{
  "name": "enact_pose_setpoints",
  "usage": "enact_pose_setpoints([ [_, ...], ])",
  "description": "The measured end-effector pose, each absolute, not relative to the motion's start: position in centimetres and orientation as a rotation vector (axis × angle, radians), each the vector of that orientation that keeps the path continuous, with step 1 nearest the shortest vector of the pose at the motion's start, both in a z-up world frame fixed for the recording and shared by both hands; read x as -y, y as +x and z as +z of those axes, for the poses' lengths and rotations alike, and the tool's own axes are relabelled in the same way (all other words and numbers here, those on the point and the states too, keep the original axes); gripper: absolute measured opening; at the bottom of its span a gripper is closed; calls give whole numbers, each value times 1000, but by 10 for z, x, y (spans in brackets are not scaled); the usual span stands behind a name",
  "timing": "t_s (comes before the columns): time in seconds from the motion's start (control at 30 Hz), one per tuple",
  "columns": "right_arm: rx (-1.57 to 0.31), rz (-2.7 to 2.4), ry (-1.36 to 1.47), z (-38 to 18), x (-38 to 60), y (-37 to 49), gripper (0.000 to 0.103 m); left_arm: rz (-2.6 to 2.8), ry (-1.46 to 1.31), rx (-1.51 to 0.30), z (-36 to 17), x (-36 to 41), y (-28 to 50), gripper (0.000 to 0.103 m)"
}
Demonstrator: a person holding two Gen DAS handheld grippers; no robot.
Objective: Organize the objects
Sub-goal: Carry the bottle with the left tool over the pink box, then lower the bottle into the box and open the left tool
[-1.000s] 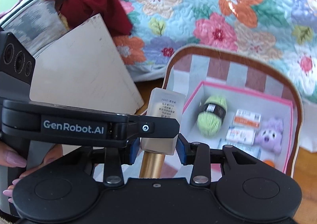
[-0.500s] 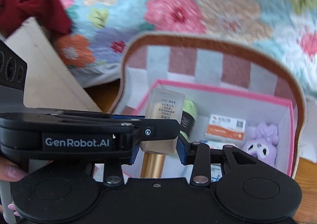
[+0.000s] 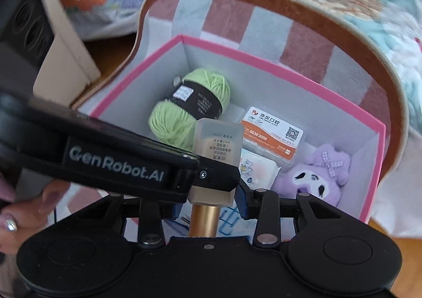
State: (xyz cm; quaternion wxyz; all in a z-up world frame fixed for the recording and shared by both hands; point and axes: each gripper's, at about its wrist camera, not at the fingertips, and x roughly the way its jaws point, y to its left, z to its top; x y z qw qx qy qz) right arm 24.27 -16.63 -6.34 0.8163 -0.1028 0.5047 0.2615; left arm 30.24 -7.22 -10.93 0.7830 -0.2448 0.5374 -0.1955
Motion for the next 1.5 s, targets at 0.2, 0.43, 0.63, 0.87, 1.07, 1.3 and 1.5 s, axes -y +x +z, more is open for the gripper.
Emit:
enact_pose_setpoints([
  [0.2, -1140, 662, -397, -79, 150, 255, 44, -382, -547, -1260, -127, 68, 311, 40],
  [0.43, -1188, 769, -503, -84, 142, 265, 40, -374, -534, -1309, -135, 65, 312, 40],
  [0.63, -1219, 767, -654, -97, 137, 267, 39, -360, -527, -1283, -129, 60, 314, 41],
  [0.87, -1201, 720, -752, -95, 139, 258, 41, -342, -403, -1192, -131, 76, 317, 41],
  [1.07, -1249, 682, -665, -98, 150, 261, 43, -390, -370, -1188, -132, 83, 312, 35],
  [1.3, -1206, 698, -595, -96, 158, 255, 43, -333, -373, -1185, -122, 75, 297, 31],
  [1.5, -1133, 722, -657, -96, 154, 245, 43, -360, -447, -1240, -122, 67, 288, 22],
])
